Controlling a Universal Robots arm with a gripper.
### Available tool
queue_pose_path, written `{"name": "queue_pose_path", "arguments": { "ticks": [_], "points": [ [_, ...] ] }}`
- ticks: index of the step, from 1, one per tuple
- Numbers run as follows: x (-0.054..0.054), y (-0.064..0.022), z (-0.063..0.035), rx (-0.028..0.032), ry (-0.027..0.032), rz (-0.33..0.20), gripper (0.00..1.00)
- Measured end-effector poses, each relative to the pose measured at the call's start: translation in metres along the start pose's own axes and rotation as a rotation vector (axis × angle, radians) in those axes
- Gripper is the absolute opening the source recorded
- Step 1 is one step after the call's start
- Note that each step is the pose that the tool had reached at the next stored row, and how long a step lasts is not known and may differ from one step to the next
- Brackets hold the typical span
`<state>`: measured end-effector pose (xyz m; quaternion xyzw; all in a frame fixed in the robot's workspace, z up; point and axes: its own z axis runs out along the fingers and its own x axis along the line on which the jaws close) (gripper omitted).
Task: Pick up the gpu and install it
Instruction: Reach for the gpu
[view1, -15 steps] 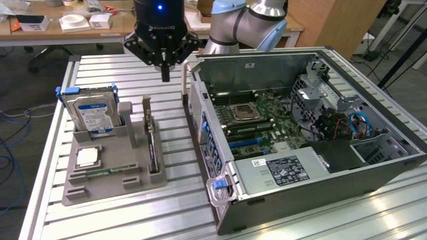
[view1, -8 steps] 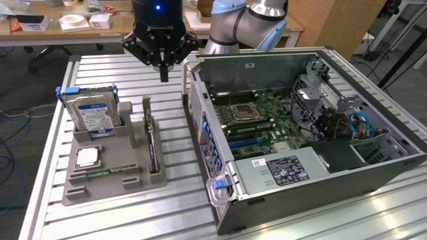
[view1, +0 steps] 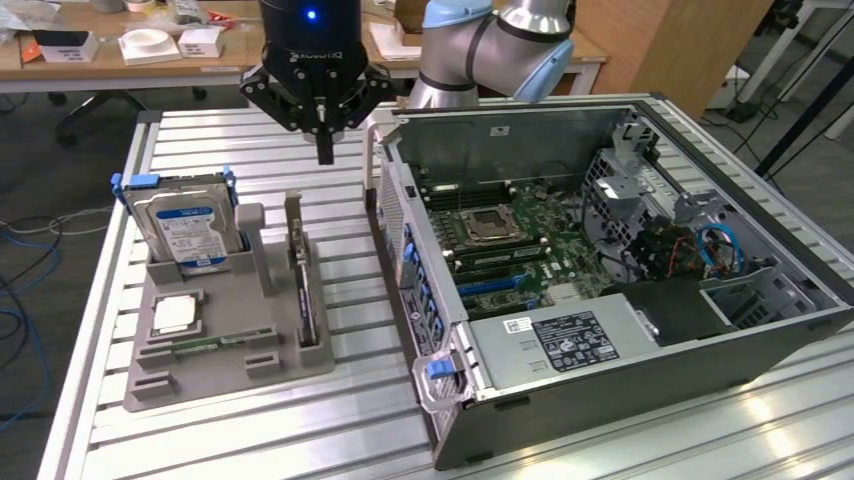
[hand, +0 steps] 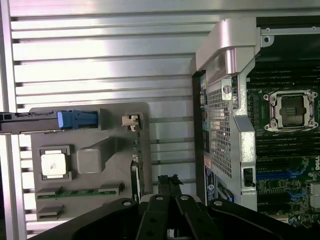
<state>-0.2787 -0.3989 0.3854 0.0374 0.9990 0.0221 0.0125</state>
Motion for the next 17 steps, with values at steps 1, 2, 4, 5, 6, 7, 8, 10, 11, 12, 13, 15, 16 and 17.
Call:
{"name": "queue_pose_path", "arguments": {
  "ticks": [1, 2, 4, 5, 6, 7, 8, 10, 11, 12, 13, 15, 16, 17],
  "points": [
    [0.0004, 0.0000, 0.0000, 0.0000, 0.0000, 0.000, 0.11],
    [0.0007, -0.0001, 0.0000, 0.0000, 0.0000, 0.000, 0.11],
    [0.0016, -0.0001, 0.0000, 0.0001, 0.0000, 0.000, 0.11],
    [0.0020, -0.0001, 0.0000, 0.0000, 0.0000, 0.000, 0.11],
    [0.0023, -0.0002, 0.0000, 0.0000, 0.0000, 0.000, 0.11],
    [0.0027, -0.0002, 0.0000, 0.0000, 0.0000, 0.000, 0.11],
    [0.0031, -0.0002, 0.0000, 0.0000, 0.0000, 0.000, 0.11],
    [0.0039, -0.0003, 0.0000, 0.0000, -0.0001, 0.000, 0.11],
    [0.0042, -0.0003, 0.0000, 0.0000, 0.0000, 0.000, 0.11],
    [0.0046, -0.0004, 0.0000, 0.0000, 0.0000, 0.000, 0.11],
    [0.0050, -0.0004, 0.0000, 0.0000, 0.0000, 0.000, 0.11],
    [0.0057, -0.0004, 0.0000, 0.0000, 0.0000, 0.000, 0.11],
    [0.0061, -0.0005, 0.0000, 0.0000, 0.0000, 0.000, 0.11],
    [0.0065, -0.0005, 0.0000, 0.0000, 0.0000, 0.000, 0.11]
  ]
}}
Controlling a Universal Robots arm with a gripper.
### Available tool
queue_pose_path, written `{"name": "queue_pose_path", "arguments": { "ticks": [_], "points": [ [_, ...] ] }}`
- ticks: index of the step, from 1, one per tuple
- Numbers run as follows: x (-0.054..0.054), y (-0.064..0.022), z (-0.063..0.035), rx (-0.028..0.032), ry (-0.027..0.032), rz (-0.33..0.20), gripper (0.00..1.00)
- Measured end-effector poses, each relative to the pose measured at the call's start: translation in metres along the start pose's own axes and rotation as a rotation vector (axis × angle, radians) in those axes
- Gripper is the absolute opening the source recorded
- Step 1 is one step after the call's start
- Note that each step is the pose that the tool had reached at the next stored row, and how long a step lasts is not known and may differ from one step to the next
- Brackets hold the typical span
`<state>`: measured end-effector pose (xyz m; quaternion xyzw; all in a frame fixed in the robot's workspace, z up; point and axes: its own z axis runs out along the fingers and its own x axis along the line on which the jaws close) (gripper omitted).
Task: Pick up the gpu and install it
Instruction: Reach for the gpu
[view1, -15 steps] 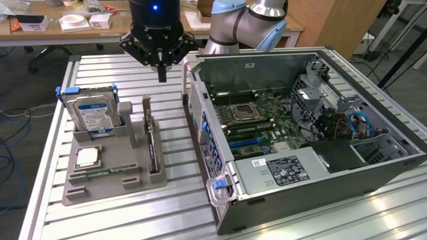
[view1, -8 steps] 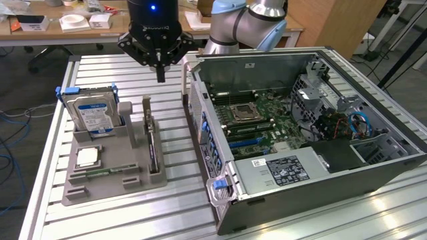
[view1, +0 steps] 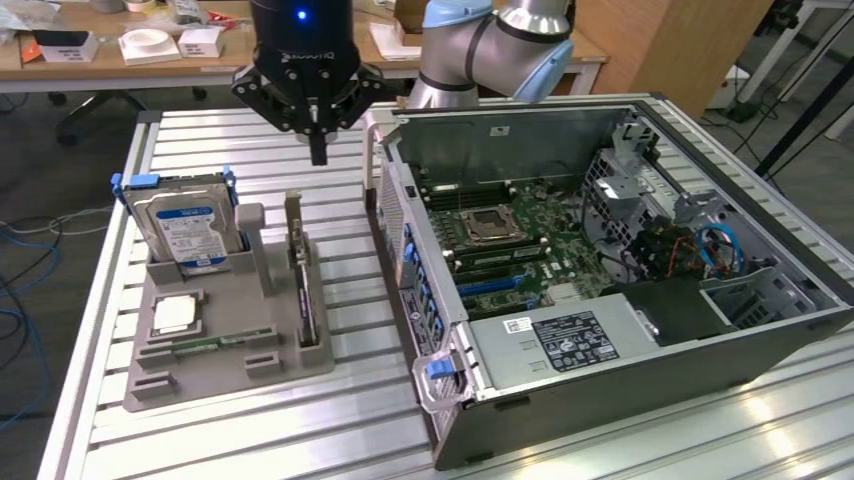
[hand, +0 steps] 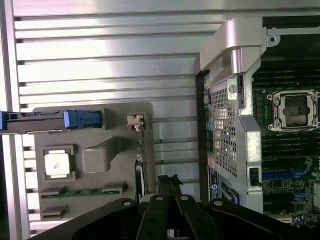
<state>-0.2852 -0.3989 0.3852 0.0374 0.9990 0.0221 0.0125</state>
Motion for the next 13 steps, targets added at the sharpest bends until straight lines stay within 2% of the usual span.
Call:
{"name": "queue_pose_path", "arguments": {
  "ticks": [13],
  "points": [
    [0.0044, -0.0003, 0.0000, 0.0000, 0.0000, 0.000, 0.11]
  ]
}}
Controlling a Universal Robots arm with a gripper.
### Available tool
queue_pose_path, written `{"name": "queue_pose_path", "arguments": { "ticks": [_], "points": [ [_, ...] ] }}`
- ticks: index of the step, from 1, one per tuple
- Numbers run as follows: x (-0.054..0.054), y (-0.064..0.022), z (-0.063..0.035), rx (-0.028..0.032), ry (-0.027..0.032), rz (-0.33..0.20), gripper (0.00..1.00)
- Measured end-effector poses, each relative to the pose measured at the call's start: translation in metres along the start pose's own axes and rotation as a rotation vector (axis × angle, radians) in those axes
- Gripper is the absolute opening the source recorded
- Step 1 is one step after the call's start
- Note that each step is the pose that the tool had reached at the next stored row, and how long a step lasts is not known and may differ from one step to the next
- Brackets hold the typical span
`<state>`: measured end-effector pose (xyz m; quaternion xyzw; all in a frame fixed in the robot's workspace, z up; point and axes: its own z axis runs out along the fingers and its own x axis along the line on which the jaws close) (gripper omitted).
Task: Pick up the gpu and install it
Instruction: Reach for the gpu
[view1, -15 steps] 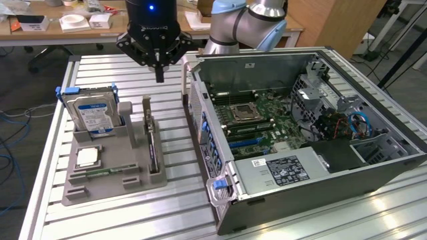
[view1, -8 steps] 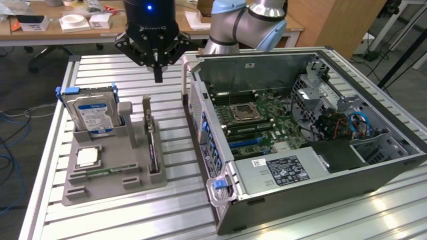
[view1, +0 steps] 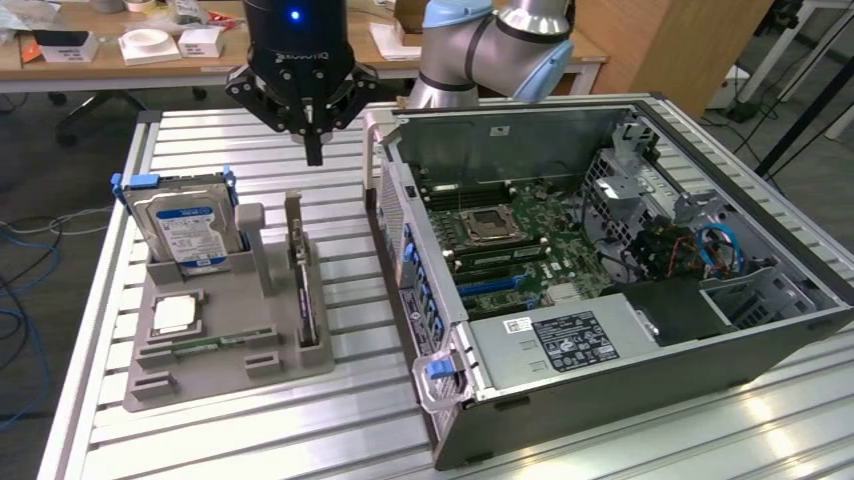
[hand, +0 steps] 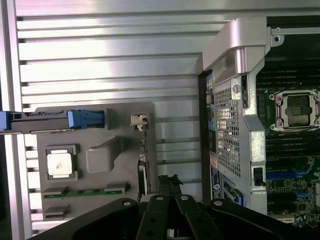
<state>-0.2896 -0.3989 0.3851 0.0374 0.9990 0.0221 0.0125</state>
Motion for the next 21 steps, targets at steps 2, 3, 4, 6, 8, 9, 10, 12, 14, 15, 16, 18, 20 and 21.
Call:
{"name": "queue_pose_path", "arguments": {
  "ticks": [2, 3, 4, 6, 8, 9, 10, 12, 14, 15, 16, 18, 20, 21],
  "points": [
    [0.0006, 0.0000, 0.0000, 0.0000, 0.0000, 0.000, 0.11],
    [0.0009, -0.0001, 0.0000, 0.0000, 0.0000, 0.000, 0.11],
    [0.0012, -0.0001, 0.0000, 0.0000, 0.0000, 0.000, 0.11],
    [0.0018, -0.0001, 0.0000, 0.0000, 0.0000, 0.000, 0.11],
    [0.0025, -0.0002, 0.0000, 0.0000, 0.0000, 0.000, 0.11],
    [0.0028, -0.0002, 0.0000, 0.0000, 0.0000, 0.000, 0.11],
    [0.0031, -0.0002, 0.0000, 0.0000, 0.0000, 0.000, 0.11],
    [0.0038, -0.0003, 0.0000, 0.0000, 0.0000, 0.000, 0.11],
    [0.0046, -0.0003, 0.0000, 0.0000, 0.0000, 0.000, 0.11],
    [0.0050, -0.0004, 0.0000, 0.0000, 0.0000, 0.000, 0.11],
    [0.0054, -0.0004, 0.0000, -0.0001, -0.0001, 0.000, 0.11],
    [0.0061, -0.0005, 0.0000, 0.0000, 0.0000, 0.000, 0.11],
    [0.0070, -0.0005, 0.0001, -0.0001, -0.0001, 0.000, 0.11],
    [0.0073, -0.0005, 0.0000, 0.0000, 0.0000, 0.000, 0.11]
  ]
}}
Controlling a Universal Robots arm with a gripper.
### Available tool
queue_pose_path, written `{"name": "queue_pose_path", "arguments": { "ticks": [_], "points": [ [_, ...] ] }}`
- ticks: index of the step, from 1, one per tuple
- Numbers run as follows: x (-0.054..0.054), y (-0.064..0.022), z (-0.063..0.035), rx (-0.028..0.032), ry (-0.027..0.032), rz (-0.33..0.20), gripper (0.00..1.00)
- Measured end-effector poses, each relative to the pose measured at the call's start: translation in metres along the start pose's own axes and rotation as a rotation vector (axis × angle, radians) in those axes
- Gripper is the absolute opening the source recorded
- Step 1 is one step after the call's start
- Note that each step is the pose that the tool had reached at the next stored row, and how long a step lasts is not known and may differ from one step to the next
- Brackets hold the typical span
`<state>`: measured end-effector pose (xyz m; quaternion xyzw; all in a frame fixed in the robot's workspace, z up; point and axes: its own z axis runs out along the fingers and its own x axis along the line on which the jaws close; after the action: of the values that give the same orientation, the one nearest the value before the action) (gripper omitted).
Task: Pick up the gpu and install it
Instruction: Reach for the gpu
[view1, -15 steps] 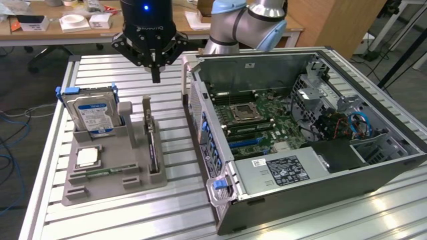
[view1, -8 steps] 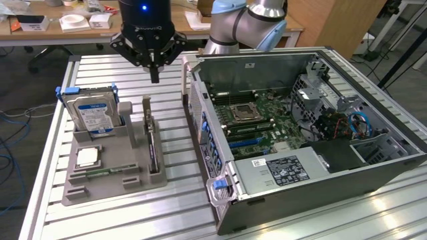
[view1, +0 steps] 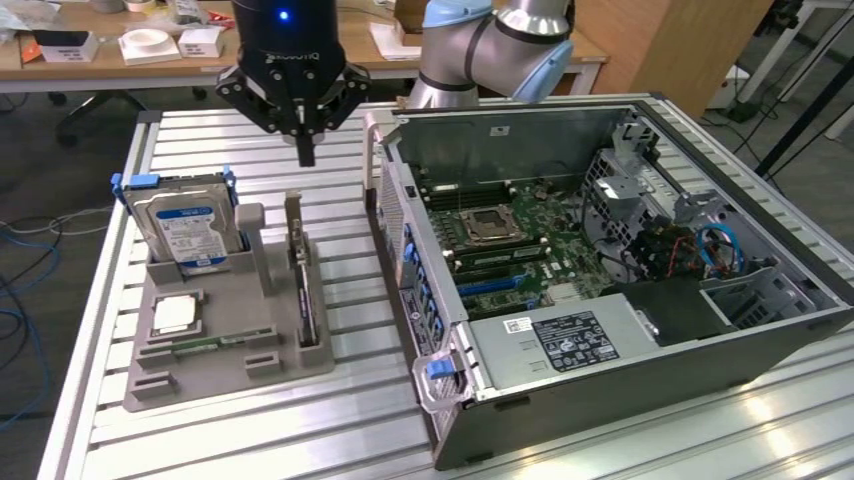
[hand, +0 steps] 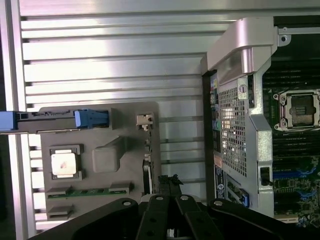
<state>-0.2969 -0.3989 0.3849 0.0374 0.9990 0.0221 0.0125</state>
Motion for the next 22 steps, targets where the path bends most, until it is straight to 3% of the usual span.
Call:
{"name": "queue_pose_path", "arguments": {
  "ticks": [22],
  "points": [
    [0.0078, -0.0006, 0.0001, 0.0000, 0.0000, 0.000, 0.11]
  ]
}}
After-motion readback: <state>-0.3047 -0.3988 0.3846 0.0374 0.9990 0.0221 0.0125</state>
